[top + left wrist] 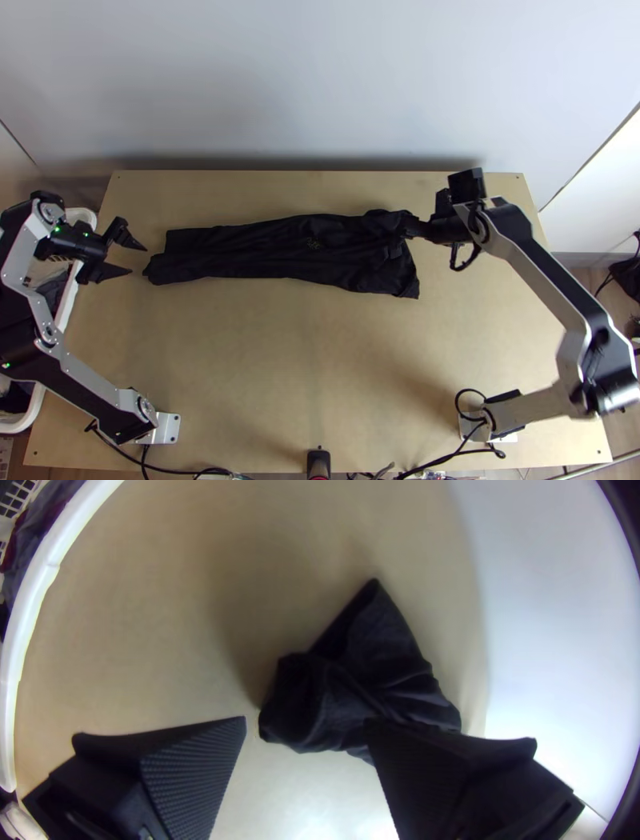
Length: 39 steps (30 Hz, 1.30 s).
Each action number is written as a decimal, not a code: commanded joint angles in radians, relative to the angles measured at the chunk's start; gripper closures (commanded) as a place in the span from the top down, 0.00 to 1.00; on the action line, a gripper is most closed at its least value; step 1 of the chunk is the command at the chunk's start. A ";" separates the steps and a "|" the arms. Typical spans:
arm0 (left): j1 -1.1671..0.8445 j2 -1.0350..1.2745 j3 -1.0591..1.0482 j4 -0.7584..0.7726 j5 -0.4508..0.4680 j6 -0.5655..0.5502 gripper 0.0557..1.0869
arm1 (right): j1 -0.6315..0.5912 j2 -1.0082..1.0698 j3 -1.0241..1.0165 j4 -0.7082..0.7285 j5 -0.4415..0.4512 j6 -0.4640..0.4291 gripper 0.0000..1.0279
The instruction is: Fold the t-shirt
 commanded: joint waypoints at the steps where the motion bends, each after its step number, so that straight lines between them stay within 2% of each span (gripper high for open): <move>1: 0.027 -0.041 -0.121 0.027 0.027 0.059 0.87 | 0.059 -0.141 0.030 -0.095 0.000 0.021 0.96; 6: 0.037 -0.015 -0.213 0.142 0.074 0.071 0.87 | 0.065 -0.173 0.064 -0.169 0.000 0.018 0.96; 10: 0.050 0.056 -0.218 0.205 0.165 0.078 0.87 | 0.067 -0.182 0.076 -0.206 0.001 0.018 0.96; 15: 0.048 0.120 -0.198 0.277 0.234 0.055 0.87 | 0.075 -0.187 0.099 -0.243 0.000 0.018 0.96; 25: -0.019 0.163 -0.130 0.319 0.381 -0.027 0.87 | 0.053 -0.213 0.027 -0.249 0.000 0.014 0.96; 31: -0.134 0.220 -0.110 0.328 0.414 -0.021 0.86 | 0.036 -0.215 0.030 -0.247 0.001 0.012 0.96; 32: -0.153 0.229 -0.109 0.331 0.412 -0.016 0.81 | 0.035 -0.215 0.030 -0.249 0.001 0.012 0.96; 33: -0.168 0.238 -0.107 0.334 0.414 -0.016 0.64 | 0.035 -0.215 0.030 -0.249 0.001 0.011 0.96; 34: -0.184 0.249 -0.103 0.340 0.414 -0.018 0.33 | 0.033 -0.216 0.027 -0.249 0.001 0.009 0.96; 35: -0.200 0.260 -0.091 0.342 0.412 -0.016 0.11 | 0.032 -0.216 0.026 -0.249 0.001 0.008 0.96; 39: -0.245 0.202 -0.137 0.365 0.383 0.035 0.11 | 0.025 -0.218 0.035 -0.247 0.001 0.008 0.96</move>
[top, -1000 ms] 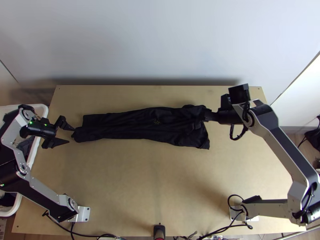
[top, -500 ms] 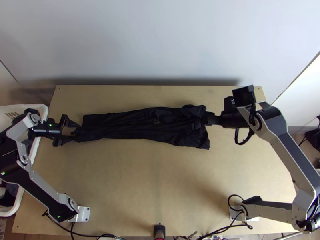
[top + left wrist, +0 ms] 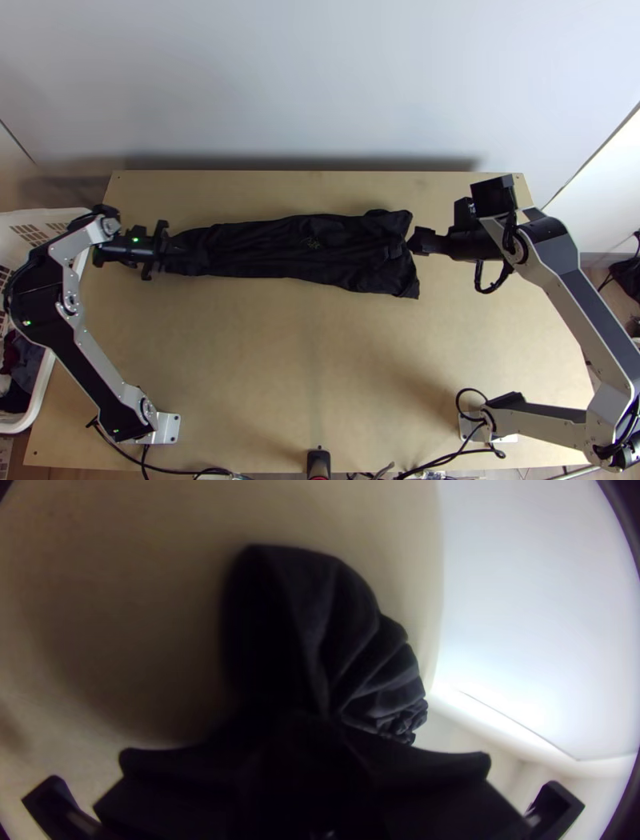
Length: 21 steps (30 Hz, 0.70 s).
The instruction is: Fold the t-shirt
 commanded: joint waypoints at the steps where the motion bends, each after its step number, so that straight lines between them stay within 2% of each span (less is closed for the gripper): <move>1: -0.090 -0.050 -0.047 0.052 -0.030 0.049 0.10 | -0.010 -0.003 0.011 0.000 0.001 -0.002 0.96; 4: -0.069 -0.145 -0.112 0.115 -0.043 0.044 0.10 | -0.013 -0.003 0.020 0.002 0.001 -0.005 0.96; 6: -0.041 -0.168 -0.110 0.095 -0.046 0.049 0.10 | -0.015 -0.002 0.023 0.002 0.001 -0.008 0.96; 14: 0.052 -0.221 -0.100 -0.127 -0.074 0.248 0.10 | -0.015 0.009 0.045 0.018 0.001 -0.008 0.96; 21: 0.103 -0.268 -0.095 -0.255 -0.117 0.348 0.10 | -0.013 0.012 0.045 0.031 0.000 -0.006 0.96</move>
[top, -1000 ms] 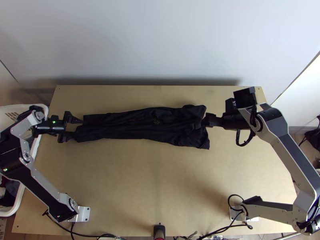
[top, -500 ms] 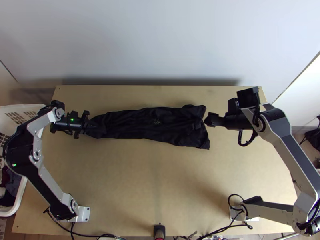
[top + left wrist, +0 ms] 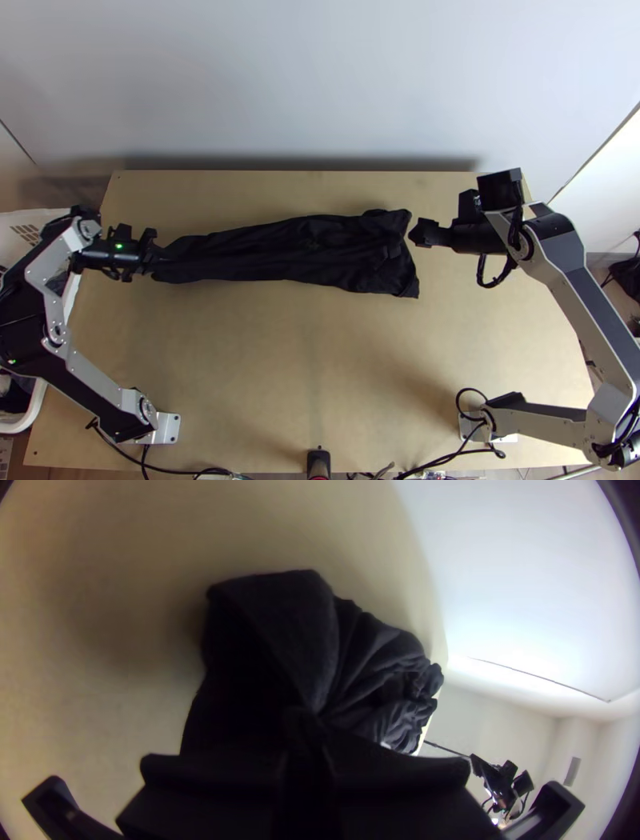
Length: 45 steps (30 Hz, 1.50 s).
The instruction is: Fold the t-shirt
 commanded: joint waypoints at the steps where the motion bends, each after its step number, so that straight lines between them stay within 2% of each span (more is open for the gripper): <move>1: 0.057 -0.053 -0.004 -0.117 -0.045 0.100 0.10 | 0.002 0.004 0.005 0.011 -0.003 0.001 0.96; 15: 0.247 -0.078 0.027 -0.310 -0.120 0.335 0.10 | 0.013 0.012 0.002 0.053 -0.002 0.001 0.96; 20: 0.253 -0.078 0.070 -0.326 -0.172 0.367 0.10 | 0.020 0.024 -0.001 0.069 -0.002 0.001 0.96; 23: 0.192 -0.075 0.133 -0.342 -0.198 0.364 0.10 | 0.029 0.033 -0.007 0.076 -0.003 0.001 0.96; 32: -0.117 -0.043 0.357 -0.387 -0.285 0.235 0.10 | 0.046 0.039 -0.033 0.084 -0.003 0.006 0.96; 39: -0.314 -0.007 0.478 -0.408 -0.338 0.186 0.10 | 0.046 0.025 -0.050 0.084 -0.003 0.006 0.96; 45: -0.439 0.002 0.525 -0.411 -0.341 0.129 0.10 | 0.046 0.022 -0.069 0.090 -0.003 0.006 0.96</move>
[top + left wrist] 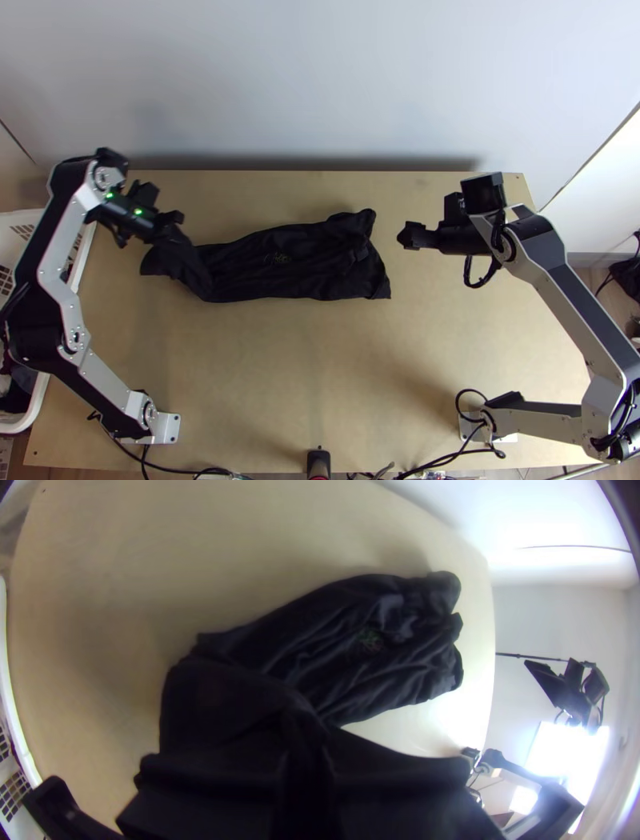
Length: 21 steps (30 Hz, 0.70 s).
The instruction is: Fold the t-shirt
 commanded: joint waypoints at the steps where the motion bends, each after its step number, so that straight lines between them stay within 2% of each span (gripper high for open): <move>1: -0.176 0.015 0.065 -0.007 -0.031 -0.059 0.10 | -0.001 -0.007 -0.019 0.008 0.000 0.001 0.96; 16: -0.446 0.130 0.183 0.012 -0.089 -0.161 0.10 | -0.018 -0.054 -0.114 0.071 0.000 0.007 0.96; 21: -0.521 0.190 0.220 0.064 -0.101 -0.217 0.10 | -0.030 -0.080 -0.143 0.078 0.000 0.007 0.96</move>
